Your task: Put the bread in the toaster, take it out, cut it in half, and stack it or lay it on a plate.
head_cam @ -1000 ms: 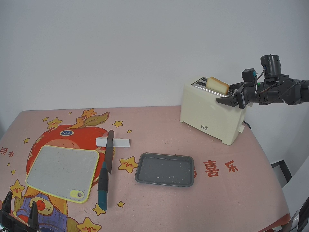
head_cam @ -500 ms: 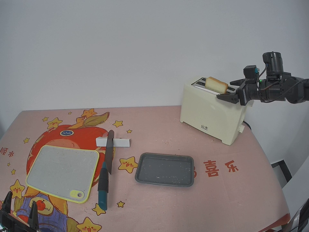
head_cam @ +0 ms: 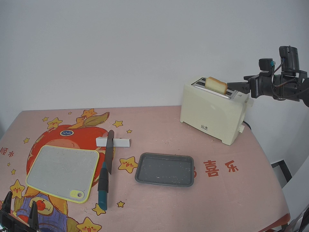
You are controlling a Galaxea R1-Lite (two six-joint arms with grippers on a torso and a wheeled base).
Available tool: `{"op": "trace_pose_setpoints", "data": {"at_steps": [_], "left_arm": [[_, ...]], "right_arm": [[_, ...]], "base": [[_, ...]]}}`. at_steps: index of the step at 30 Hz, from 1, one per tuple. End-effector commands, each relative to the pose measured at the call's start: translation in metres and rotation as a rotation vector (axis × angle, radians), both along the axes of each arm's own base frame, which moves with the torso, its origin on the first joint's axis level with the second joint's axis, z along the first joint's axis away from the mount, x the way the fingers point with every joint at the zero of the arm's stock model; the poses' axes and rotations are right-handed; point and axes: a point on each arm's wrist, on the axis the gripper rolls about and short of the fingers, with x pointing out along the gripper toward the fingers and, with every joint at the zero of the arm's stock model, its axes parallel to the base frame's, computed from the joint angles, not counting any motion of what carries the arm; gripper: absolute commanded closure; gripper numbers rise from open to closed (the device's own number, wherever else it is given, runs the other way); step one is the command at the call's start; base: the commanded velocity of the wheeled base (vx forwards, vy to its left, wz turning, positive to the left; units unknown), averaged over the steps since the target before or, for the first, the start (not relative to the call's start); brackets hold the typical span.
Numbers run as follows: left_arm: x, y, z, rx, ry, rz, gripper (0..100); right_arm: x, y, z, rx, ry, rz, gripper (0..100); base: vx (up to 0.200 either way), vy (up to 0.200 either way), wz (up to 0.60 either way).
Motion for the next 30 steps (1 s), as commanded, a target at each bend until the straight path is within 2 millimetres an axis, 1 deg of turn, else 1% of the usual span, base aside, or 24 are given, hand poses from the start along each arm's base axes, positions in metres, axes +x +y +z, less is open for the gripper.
{"op": "trace_pose_setpoints", "data": {"at_steps": [1, 5, 7, 9, 11, 12, 13, 17, 18, 21, 22, 23, 25, 26, 28, 30], "left_arm": [[0.001, 0.0, -0.005, 0.0, 0.009, 0.0, 0], [0.001, 0.0, -0.005, 0.0, 0.009, 0.0, 0], [0.001, 0.0, -0.005, 0.0, 0.009, 0.0, 0], [0.001, 0.0, -0.005, 0.0, 0.009, 0.001, 0], [0.001, 0.0, -0.005, 0.0, 0.009, 0.0, 0], [0.001, 0.0, -0.005, 0.0, 0.009, 0.0, 0], [0.001, 0.0, -0.005, 0.0, 0.009, 0.001, 0], [0.001, 0.0, -0.005, 0.0, 0.009, 0.001, 0], [0.001, 0.0, -0.005, 0.0, 0.009, 0.0, 0], [0.001, 0.0, -0.005, 0.0, 0.009, 0.0, 0], [0.001, 0.0, -0.005, 0.0, 0.009, 0.001, 0], [0.001, 0.0, -0.005, 0.001, 0.009, 0.001, 0], [0.001, 0.0, -0.005, 0.0, 0.009, 0.001, 0], [0.001, 0.0, -0.005, 0.0, 0.009, 0.0, 0], [0.001, 0.0, -0.005, 0.0, 0.009, 0.0, 0], [0.001, 0.0, -0.005, 0.0, 0.009, 0.0, 0]], "right_arm": [[-0.048, 0.003, 0.02, 0.1, -0.066, -0.087, 0], [-0.077, -0.006, 0.014, 0.155, -0.039, -0.132, 0], [-0.089, -0.013, 0.011, 0.178, -0.029, -0.156, 0], [-0.098, -0.019, 0.011, 0.212, -0.02, -0.178, 0], [-0.104, -0.021, 0.013, 0.276, -0.009, -0.192, 0], [-0.104, -0.021, 0.014, 0.281, -0.007, -0.193, 0], [-0.104, -0.021, 0.016, 0.338, 0.009, -0.206, 0], [-0.1, -0.023, 0.023, 0.372, 0.0, -0.209, 0], [-0.093, -0.03, 0.021, 0.37, 0.006, -0.245, 0], [-0.085, -0.042, 0.016, 0.349, 0.013, -0.293, 0], [-0.084, -0.043, 0.015, 0.345, 0.012, -0.294, 0], [-0.079, -0.043, 0.008, 0.307, 0.013, -0.289, 0], [-0.079, -0.043, 0.003, 0.274, 0.007, -0.281, 0], [-0.079, -0.042, -0.004, 0.251, 0.013, -0.274, 0], [-0.08, -0.04, -0.007, 0.251, -0.005, -0.258, 0], [-0.078, -0.037, -0.005, 0.26, -0.038, -0.251, 0]], "base": [[0.0, 0.0, 0.0], [0.0, 0.0, 0.0], [0.0, 0.0, 0.0], [0.0, 0.0, 0.0], [0.0, 0.0, 0.0], [0.0, 0.0, 0.0], [0.0, 0.0, 0.0], [0.0, 0.0, 0.0], [0.0, 0.0, 0.0], [0.0, 0.0, 0.0], [0.0, 0.0, 0.0], [0.0, 0.0, 0.0], [0.0, 0.0, 0.0], [0.0, 0.0, 0.0], [0.0, 0.0, 0.0], [0.0, 0.0, 0.0]]}}
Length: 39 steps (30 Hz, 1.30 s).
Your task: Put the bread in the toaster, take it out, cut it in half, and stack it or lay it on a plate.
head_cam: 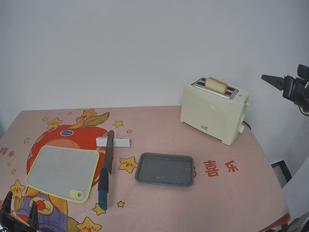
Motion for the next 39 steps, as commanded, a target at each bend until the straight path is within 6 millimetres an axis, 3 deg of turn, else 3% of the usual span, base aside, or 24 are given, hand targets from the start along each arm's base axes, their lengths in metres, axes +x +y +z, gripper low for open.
{"op": "trace_pose_setpoints", "data": {"at_steps": [1, 6, 7, 20, 28, 32, 39], "left_arm": [[0.001, 0.0, -0.005, 0.0, 0.009, 0.001, 0], [0.001, 0.0, -0.005, 0.0, 0.009, 0.001, 0], [0.001, 0.0, -0.005, 0.0, 0.009, 0.001, 0], [0.001, 0.0, -0.005, 0.001, 0.009, 0.002, 0], [0.001, 0.0, -0.005, 0.001, 0.009, 0.002, 0], [0.001, 0.0, -0.005, 0.0, 0.009, 0.001, 0], [0.001, 0.0, -0.005, 0.0, 0.009, 0.001, 0]], "right_arm": [[0.006, 0.005, -0.011, -0.009, -0.007, 0.014, 0], [0.008, 0.005, -0.009, 0.003, -0.018, 0.025, 0], [0.008, 0.005, -0.009, 0.004, -0.02, 0.024, 100], [0.019, -0.005, -0.017, 0.0, 0.012, -0.02, 100], [0.051, -0.004, -0.029, 0.017, -0.044, -0.025, 100], [0.072, -0.003, -0.049, 0.018, -0.053, -0.023, 100], [0.091, -0.009, -0.068, 0.013, -0.042, -0.047, 100]], "base": [[0.0, 0.0, 0.0], [0.0, 0.0, 0.0], [0.0, 0.0, 0.0], [0.0, 0.0, 0.0], [0.0, 0.0, 0.0], [0.0, 0.0, 0.0], [0.0, 0.0, 0.0]]}}
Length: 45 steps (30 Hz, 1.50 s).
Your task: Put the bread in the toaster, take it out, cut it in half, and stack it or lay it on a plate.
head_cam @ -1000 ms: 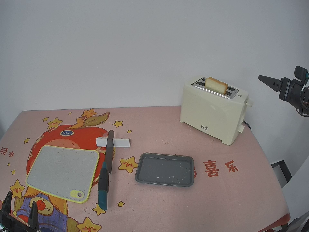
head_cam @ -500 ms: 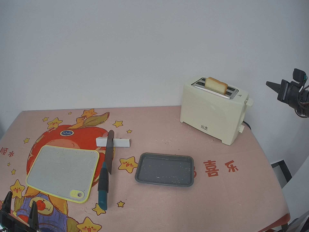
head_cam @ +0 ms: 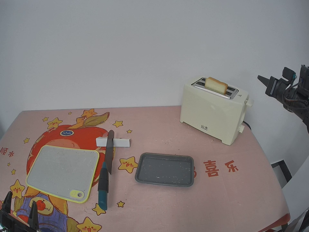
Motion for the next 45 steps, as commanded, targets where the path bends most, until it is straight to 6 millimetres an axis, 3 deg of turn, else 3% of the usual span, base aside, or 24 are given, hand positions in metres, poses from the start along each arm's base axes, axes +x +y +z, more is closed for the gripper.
{"op": "trace_pose_setpoints", "data": {"at_steps": [1, 45], "left_arm": [[0.001, 0.0, -0.005, 0.0, 0.009, 0.0, 0], [0.001, 0.0, -0.005, 0.001, 0.009, 0.0, 0]], "right_arm": [[0.018, -0.002, -0.026, -0.004, 0.068, -0.01, 100], [0.005, 0.004, -0.058, -0.086, 0.177, 0.029, 100]], "base": [[0.0, 0.0, 0.0], [0.0, 0.0, 0.0]]}}
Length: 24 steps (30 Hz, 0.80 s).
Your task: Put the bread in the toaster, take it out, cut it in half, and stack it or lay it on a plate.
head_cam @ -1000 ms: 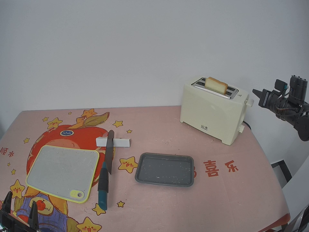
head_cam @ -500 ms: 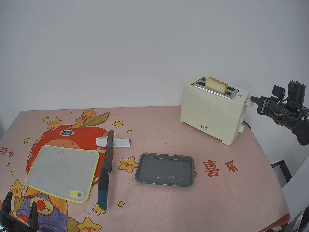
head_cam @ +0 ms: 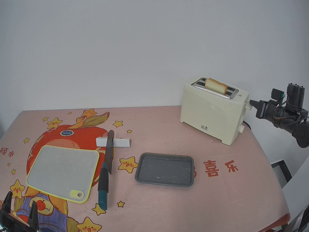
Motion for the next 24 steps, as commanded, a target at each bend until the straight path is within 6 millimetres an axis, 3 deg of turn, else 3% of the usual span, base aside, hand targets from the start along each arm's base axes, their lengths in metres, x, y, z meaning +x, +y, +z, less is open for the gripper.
{"op": "trace_pose_setpoints", "data": {"at_steps": [1, 24], "left_arm": [[0.001, 0.0, -0.005, 0.001, 0.009, 0.0, 0], [0.001, 0.0, -0.005, 0.001, 0.009, 0.002, 0]], "right_arm": [[-0.001, 0.0, -0.005, -0.005, 0.017, 0.002, 100], [-0.001, 0.0, -0.018, -0.034, 0.057, 0.009, 100]], "base": [[0.0, 0.0, 0.0], [0.0, 0.0, 0.0]]}}
